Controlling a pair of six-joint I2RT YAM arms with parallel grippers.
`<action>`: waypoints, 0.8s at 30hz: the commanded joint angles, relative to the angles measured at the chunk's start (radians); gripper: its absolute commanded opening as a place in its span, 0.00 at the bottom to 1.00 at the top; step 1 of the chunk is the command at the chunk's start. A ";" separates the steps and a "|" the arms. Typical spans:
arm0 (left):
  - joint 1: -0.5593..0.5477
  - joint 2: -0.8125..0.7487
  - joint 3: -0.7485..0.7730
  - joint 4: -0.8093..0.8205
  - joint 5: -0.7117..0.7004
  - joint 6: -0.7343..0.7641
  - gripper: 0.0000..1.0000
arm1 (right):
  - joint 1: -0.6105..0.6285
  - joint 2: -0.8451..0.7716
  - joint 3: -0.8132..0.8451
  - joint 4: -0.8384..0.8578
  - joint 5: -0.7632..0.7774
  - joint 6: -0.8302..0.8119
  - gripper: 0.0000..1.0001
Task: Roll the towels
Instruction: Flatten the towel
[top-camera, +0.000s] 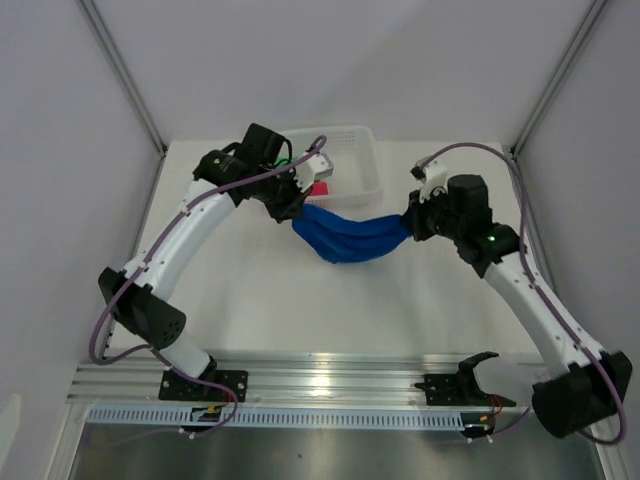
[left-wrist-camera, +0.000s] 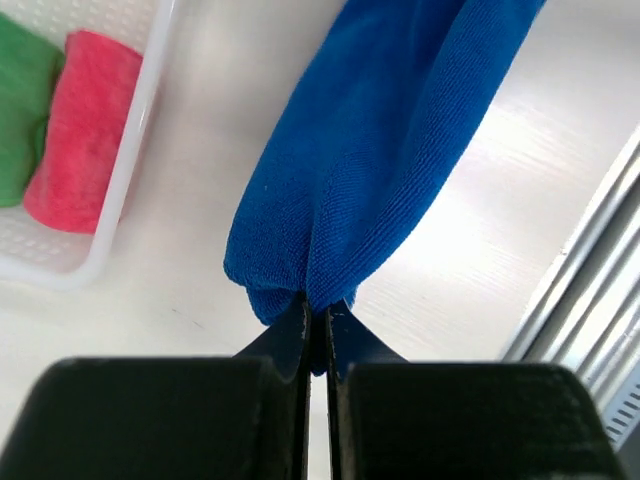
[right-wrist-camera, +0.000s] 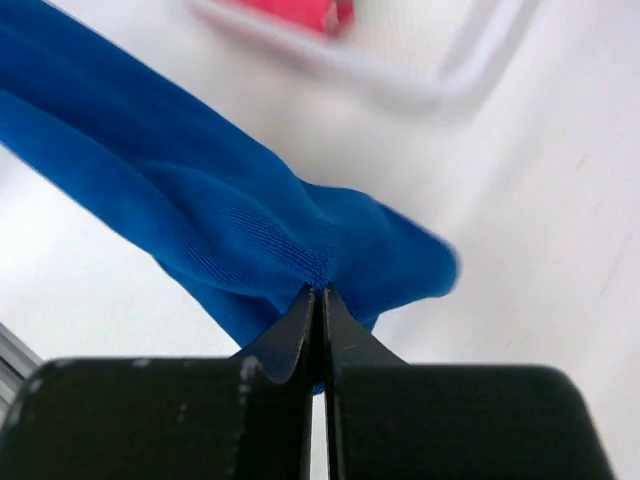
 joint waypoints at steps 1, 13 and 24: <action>0.005 -0.090 0.105 -0.150 0.116 0.035 0.01 | -0.004 -0.149 0.105 -0.081 -0.042 -0.114 0.00; -0.003 -0.299 -0.066 -0.224 0.361 0.055 0.01 | -0.001 -0.073 0.187 -0.052 -0.352 -0.141 0.00; 0.004 -0.102 -0.462 0.178 0.420 -0.166 0.03 | 0.011 0.397 0.230 0.054 0.130 0.113 0.51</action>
